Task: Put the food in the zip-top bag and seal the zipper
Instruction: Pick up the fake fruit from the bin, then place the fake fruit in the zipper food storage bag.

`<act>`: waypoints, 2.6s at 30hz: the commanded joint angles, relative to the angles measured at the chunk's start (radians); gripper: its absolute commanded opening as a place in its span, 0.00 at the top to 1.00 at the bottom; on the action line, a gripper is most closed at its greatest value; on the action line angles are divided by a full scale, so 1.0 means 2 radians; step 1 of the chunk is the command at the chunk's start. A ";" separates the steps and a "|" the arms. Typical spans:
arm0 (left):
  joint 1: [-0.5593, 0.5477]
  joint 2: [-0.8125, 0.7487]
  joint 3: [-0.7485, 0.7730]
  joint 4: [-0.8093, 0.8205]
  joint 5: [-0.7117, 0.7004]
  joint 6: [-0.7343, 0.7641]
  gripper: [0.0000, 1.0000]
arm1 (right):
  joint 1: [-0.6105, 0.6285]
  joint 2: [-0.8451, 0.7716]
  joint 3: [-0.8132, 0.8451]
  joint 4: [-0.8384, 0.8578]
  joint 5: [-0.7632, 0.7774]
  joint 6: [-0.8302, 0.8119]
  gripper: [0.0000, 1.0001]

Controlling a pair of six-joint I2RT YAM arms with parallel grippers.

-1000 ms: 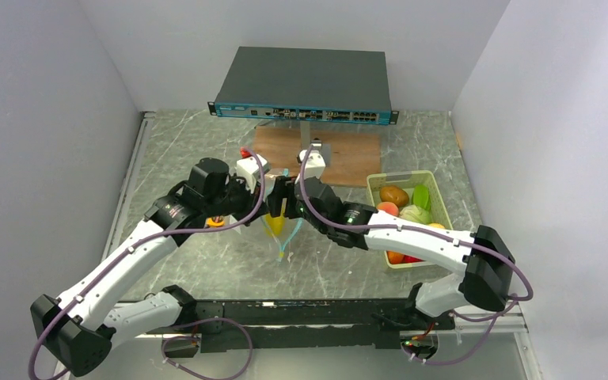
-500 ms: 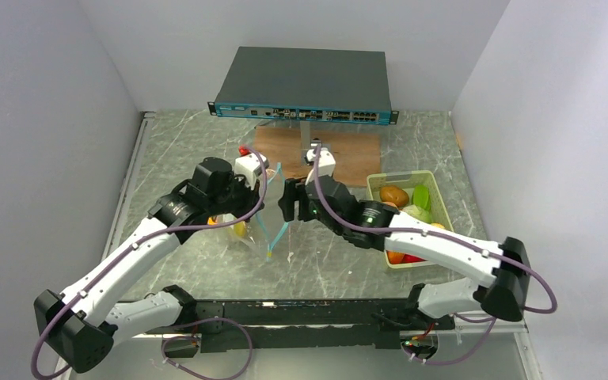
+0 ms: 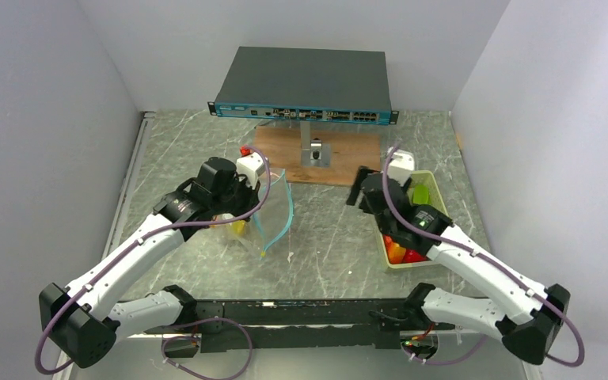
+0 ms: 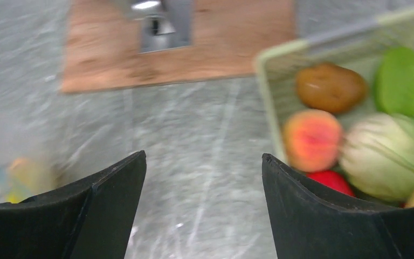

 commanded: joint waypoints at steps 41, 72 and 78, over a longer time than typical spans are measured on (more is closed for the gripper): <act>-0.011 0.001 0.016 -0.001 -0.026 0.003 1.00 | -0.481 -0.049 -0.144 -0.121 -0.142 0.092 0.20; -0.013 0.012 0.016 -0.005 -0.030 0.006 1.00 | -0.226 -0.023 -0.048 0.154 -0.516 -0.061 0.94; -0.013 0.014 0.016 -0.006 -0.036 0.008 1.00 | -0.052 0.060 -0.019 0.224 -0.506 -0.083 0.94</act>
